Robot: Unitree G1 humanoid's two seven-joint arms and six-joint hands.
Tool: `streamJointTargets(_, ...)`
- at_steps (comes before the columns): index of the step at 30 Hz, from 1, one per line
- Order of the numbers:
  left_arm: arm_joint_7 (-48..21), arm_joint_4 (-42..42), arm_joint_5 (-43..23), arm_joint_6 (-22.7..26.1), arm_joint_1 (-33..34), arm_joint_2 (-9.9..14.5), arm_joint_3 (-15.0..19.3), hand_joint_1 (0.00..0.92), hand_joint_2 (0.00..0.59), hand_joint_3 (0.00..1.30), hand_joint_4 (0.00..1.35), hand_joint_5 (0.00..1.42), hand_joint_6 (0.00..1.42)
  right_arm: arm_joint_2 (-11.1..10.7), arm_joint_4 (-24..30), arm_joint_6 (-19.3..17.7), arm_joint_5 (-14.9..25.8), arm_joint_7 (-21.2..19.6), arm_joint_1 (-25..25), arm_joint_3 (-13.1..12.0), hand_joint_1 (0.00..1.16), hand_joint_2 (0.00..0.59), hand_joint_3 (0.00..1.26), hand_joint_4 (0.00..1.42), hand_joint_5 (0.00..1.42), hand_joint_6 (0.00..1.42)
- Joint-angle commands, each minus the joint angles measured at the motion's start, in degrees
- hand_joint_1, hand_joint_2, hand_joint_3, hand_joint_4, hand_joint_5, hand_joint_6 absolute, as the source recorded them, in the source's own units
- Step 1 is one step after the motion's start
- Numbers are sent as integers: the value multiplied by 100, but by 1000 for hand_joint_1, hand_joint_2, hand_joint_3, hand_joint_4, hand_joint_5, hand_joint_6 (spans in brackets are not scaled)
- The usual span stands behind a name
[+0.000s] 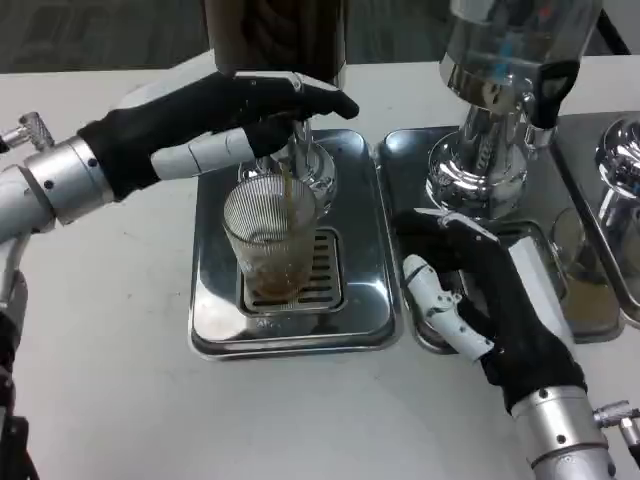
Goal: Grasp the cup under the faucet to collect the drink, then remove the cup.
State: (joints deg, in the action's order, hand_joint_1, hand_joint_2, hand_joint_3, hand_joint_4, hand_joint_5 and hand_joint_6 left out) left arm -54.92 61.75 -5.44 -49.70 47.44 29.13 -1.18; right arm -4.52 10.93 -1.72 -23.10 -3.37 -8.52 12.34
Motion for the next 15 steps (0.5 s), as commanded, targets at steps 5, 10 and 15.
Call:
streamJointTargets(5, -44, 24, 291, -55, -266, 75, -135, 0, 48, 304, 171, 129, 150, -112, -97, 177, 225, 453, 228, 30, 468, 238, 77, 139, 166, 166)
streamJointTargets(10, -31, -17, 258, -65, -296, 91, -109, 0, 48, 304, 173, 128, 149, -129, -212, 244, 290, 595, 363, 47, 489, 237, 5, 79, 108, 132)
streamJointTargets(15, -4, -38, 263, -71, -310, 122, -106, 0, 53, 304, 178, 128, 149, -118, -400, 324, 442, 782, 566, 56, 502, 232, 0, 36, 65, 100)
